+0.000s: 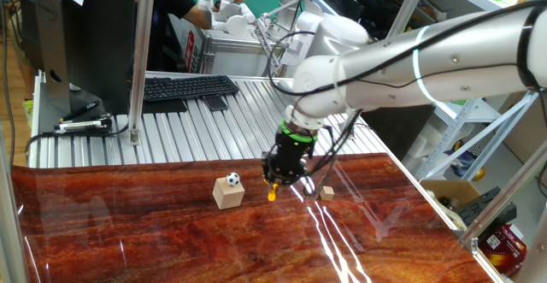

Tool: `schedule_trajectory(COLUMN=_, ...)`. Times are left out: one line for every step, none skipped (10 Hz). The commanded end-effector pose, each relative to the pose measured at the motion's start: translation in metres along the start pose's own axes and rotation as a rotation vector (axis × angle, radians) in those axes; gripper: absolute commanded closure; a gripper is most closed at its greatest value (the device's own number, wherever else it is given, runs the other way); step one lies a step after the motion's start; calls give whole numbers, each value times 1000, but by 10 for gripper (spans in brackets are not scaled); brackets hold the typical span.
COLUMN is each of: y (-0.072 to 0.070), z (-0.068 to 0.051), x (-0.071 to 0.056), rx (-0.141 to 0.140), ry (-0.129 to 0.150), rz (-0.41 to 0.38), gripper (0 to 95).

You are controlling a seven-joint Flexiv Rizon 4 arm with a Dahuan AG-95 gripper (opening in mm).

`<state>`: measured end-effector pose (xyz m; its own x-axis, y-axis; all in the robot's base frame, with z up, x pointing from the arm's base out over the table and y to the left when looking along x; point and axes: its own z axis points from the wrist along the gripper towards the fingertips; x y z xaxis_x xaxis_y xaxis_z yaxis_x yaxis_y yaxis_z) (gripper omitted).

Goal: Attach the bubble ring to the ball

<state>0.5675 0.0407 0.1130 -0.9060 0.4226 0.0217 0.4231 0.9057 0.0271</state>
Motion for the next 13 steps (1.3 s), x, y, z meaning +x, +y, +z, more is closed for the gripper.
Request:
schedule_trajectory(y=13, z=0, x=2, rx=1, ry=-3, rz=18, gripper=950)
schedule_trajectory(y=19, z=-1, x=2, rx=2, ry=-3, rz=25, gripper=950)
schedule_trajectory(y=24, z=-2, x=1, rx=3, ry=-3, rz=32, gripper=950)
schedule_trajectory(y=33, z=-4, x=-1, rx=7, ry=2, rz=44, gripper=950)
schedule_trajectory(y=35, z=-4, x=-1, rx=8, ry=4, rz=47, gripper=950)
schedule_trajectory(y=44, z=-5, x=-2, rx=7, ry=12, rz=58, gripper=950)
schedule_trajectory(y=50, z=-5, x=-2, rx=6, ry=15, rz=66, gripper=950)
schedule_trajectory(y=52, z=-5, x=-1, rx=4, ry=21, rz=71, gripper=950)
schedule_trajectory(y=56, z=-3, x=2, rx=-2, ry=27, rz=81, gripper=950)
schedule_trajectory(y=58, z=-2, x=3, rx=-8, ry=31, rz=86, gripper=950)
schedule_trajectory(y=61, z=2, x=5, rx=-23, ry=40, rz=99, gripper=950)
schedule_trajectory(y=63, z=3, x=6, rx=-27, ry=43, rz=104, gripper=950)
schedule_trajectory(y=66, z=3, x=7, rx=-30, ry=44, rz=110, gripper=950)
